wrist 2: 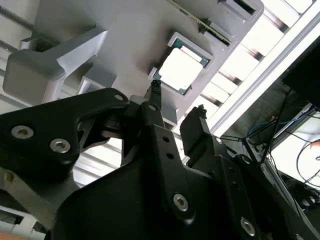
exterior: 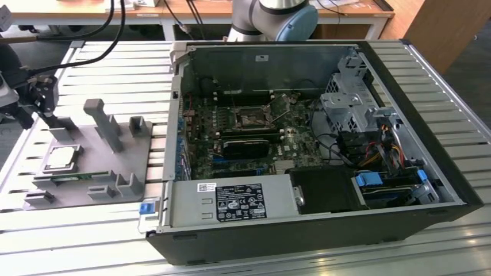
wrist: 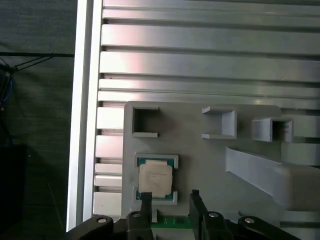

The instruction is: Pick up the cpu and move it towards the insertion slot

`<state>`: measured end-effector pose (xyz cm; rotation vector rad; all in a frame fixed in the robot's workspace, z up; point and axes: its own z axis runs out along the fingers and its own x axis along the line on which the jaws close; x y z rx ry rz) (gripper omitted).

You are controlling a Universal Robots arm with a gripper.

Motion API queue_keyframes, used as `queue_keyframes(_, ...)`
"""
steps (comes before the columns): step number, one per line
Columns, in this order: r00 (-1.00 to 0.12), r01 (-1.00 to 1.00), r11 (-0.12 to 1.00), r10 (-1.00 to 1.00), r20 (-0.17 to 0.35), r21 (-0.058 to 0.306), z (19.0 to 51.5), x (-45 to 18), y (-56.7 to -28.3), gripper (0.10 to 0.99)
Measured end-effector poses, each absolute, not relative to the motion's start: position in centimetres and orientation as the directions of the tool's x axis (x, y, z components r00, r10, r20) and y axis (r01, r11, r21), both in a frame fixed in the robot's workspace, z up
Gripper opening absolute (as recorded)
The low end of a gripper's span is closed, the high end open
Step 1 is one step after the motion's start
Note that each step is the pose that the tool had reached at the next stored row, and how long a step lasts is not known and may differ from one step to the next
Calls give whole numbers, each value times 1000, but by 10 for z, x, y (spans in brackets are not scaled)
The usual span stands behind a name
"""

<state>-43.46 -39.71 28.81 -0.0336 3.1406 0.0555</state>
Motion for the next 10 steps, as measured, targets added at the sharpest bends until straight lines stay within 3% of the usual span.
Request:
queue_keyframes(2,-1000,-22,999,-22,-1,35,285,-436,-397,525)
queue_keyframes(5,-1000,-22,999,-22,-1,35,279,-438,-398,580)
queue_keyframes(7,-1000,-22,999,-22,-1,35,276,-439,-398,698)
queue_keyframes(10,-1000,-22,999,-21,-1,35,271,-439,-398,757)
